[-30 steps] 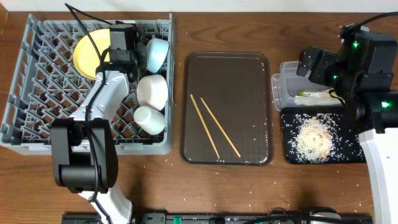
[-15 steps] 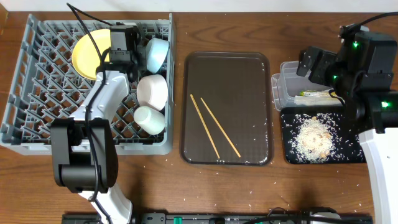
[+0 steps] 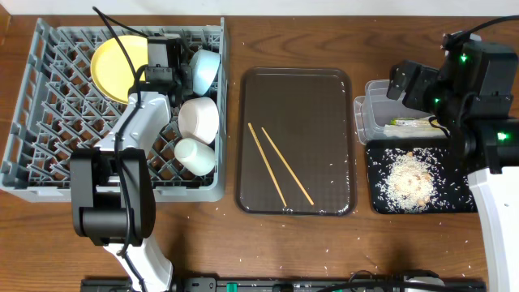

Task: Sort waste into correct bins and load items into the dishwasher
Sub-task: 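Lower yellow plate upright into rack slot and release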

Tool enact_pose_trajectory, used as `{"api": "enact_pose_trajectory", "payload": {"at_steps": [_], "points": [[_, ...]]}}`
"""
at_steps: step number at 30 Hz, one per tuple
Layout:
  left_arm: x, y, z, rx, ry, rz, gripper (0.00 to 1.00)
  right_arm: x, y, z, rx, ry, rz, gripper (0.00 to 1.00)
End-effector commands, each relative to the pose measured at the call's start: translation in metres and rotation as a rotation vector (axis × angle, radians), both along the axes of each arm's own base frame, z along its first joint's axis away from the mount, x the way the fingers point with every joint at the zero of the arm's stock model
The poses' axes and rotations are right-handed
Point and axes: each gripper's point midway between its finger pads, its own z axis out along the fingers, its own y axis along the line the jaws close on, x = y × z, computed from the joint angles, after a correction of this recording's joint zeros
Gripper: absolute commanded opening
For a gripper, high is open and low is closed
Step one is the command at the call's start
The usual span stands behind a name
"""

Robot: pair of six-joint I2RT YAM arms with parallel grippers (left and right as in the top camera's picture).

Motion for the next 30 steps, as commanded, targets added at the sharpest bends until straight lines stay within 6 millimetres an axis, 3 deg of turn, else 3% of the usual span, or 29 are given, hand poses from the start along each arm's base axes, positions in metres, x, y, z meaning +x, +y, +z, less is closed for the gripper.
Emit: {"api": "enact_pose_trajectory", "payload": {"at_steps": [1,18,24,30], "points": [[-0.006,0.004,-0.016,-0.006,0.047,0.021,0.08,0.002,-0.004,0.001,-0.004,-0.001,-0.020,0.99],[-0.023,0.004,-0.032,-0.015,0.122,0.037,0.09,0.002,-0.004,0.001,-0.004,-0.001,-0.020,0.99],[-0.027,0.004,-0.035,-0.025,0.138,0.051,0.40,0.002,-0.004,0.001,-0.004,-0.001,-0.020,0.99],[-0.029,0.004,-0.038,-0.025,0.144,0.051,0.42,0.002,-0.004,0.001,-0.004,-0.001,-0.020,0.99]]}}
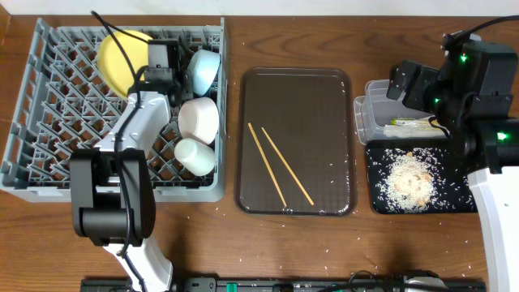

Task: Sort waste into correct bins and load items into the dishwasher
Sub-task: 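Lower yellow plate upright into rack slot and release, then move left gripper from rack over to chopsticks on brown tray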

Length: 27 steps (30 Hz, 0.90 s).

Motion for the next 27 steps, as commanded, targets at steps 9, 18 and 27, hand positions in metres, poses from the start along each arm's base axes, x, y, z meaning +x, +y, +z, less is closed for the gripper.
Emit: {"api": "enact_pose_trajectory", "payload": {"at_steps": [9,18,27], "points": [[0.002,0.004,-0.002,0.005,-0.014,0.008,0.42,0.002,-0.004,0.001,-0.004,-0.001,-0.020,0.99],[0.012,0.003,0.029,0.001,-0.101,0.009,0.43,0.002,-0.004,0.001,-0.004,-0.001,-0.020,0.99],[0.012,-0.014,0.090,-0.007,-0.237,-0.025,0.47,0.002,-0.004,0.001,-0.004,-0.001,-0.020,0.99]]}}
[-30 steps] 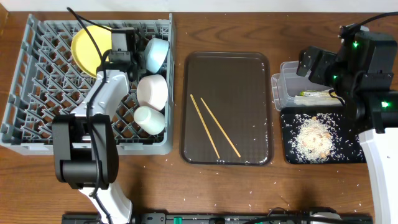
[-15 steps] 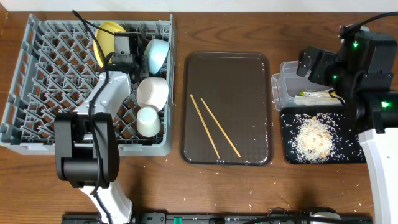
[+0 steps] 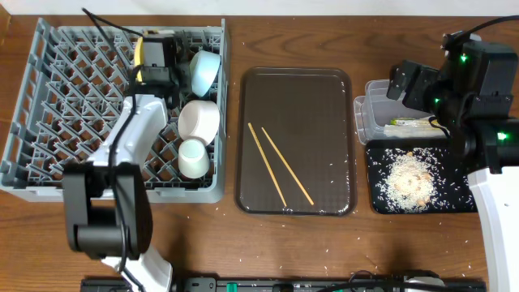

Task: Sort waste into correct bins and load items into the dishwasher
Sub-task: 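Move left gripper from rack over to chopsticks on brown tray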

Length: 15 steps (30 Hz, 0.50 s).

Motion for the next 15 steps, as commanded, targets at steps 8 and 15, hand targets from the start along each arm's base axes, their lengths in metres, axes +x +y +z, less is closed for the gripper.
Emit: {"api": "enact_pose_trajectory", "payload": {"at_steps": [8,15], "points": [[-0.014,-0.061,0.076,-0.021,-0.142,-0.127,0.47,0.002,-0.004,0.001,-0.004,-0.002,-0.020,0.99],[-0.064,-0.157,0.048,-0.246,0.038,-0.194,0.46,0.002,-0.004,0.001,-0.004,-0.002,-0.020,0.99]]}}
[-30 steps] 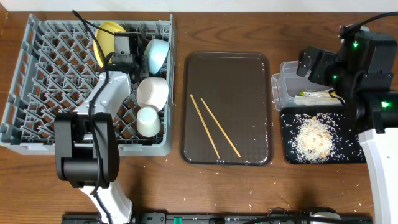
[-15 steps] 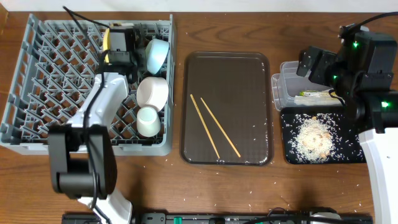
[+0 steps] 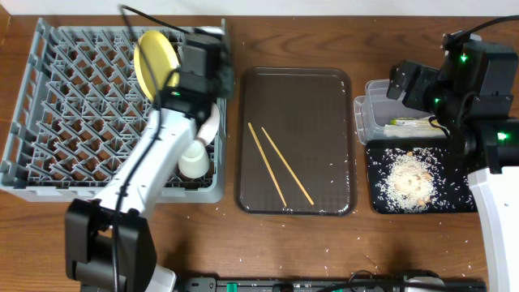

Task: Sort waste into correct bins and load items into the dishwasher
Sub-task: 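Move left gripper from rack over to chopsticks on brown tray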

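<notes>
A yellow plate (image 3: 152, 61) stands on edge in the far part of the grey dish rack (image 3: 49, 122). My left gripper (image 3: 203, 42) is just right of the plate at the rack's far right corner; its fingers are hidden under the wrist. A white cup (image 3: 193, 162) and part of a white bowl (image 3: 209, 128) show beside the left arm. Two chopsticks (image 3: 280, 166) lie on the brown tray (image 3: 296, 81). My right gripper (image 3: 403, 81) hangs over a clear container (image 3: 377, 113), and its jaws are not readable.
The clear container holds a wrapper (image 3: 409, 123). In front of it sits a black tray (image 3: 454, 199) covered with rice and food scraps. Loose rice grains dot the table near the front edge.
My left wrist has moved right, from over the rack's far middle to its far right corner. The yellow plate, seen edge-on under the wrist before, now stands tilted beside it. The blue bowl is now hidden.
At first the yellow plate lay nearly flat in the rack's far part under my left wrist. Then it was tipped up, then seen edge-on. Now it stands in the rack with the wrist to its right. The right arm and chopsticks have stayed put.
</notes>
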Tool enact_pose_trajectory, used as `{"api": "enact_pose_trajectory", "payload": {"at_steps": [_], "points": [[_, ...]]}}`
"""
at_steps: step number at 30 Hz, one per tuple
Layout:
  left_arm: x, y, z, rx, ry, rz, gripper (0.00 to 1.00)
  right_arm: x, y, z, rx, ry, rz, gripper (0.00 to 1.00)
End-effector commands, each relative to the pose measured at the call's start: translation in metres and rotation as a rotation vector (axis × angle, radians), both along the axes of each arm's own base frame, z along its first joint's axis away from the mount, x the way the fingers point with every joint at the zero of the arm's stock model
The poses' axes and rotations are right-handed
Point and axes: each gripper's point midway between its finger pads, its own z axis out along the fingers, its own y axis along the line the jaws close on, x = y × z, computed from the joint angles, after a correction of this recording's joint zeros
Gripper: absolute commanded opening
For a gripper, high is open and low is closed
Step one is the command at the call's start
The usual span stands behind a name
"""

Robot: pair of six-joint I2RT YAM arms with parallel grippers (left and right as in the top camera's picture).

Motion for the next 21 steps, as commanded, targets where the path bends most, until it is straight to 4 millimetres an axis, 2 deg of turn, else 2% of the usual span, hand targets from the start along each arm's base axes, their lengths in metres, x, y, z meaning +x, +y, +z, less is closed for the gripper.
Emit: {"api": "enact_pose_trajectory", "payload": {"at_steps": [1,5,8,13,18,21], "points": [[-0.045,-0.054,-0.018,-0.203,0.176,0.076,0.43,0.002,-0.004,0.001,-0.004,-0.001,-0.020,0.99],[-0.086,-0.076,-0.041,-0.265,0.345,0.173,0.42,0.002,-0.004,0.001,-0.004,-0.001,-0.020,0.99],[-0.110,-0.091,-0.053,-0.247,0.420,0.175,0.42,0.002,-0.004,0.001,-0.004,-0.001,-0.020,0.99],[-0.129,-0.115,-0.075,-0.215,0.490,0.147,0.43,0.002,-0.004,0.001,-0.004,-0.001,-0.020,0.99],[-0.145,-0.147,-0.111,-0.246,0.615,0.097,0.43,0.002,-0.004,0.001,-0.004,-0.001,-0.020,0.99],[-0.154,-0.157,-0.136,-0.271,0.707,0.117,0.43,0.002,-0.004,0.001,-0.004,-0.001,-0.020,0.99]]}}
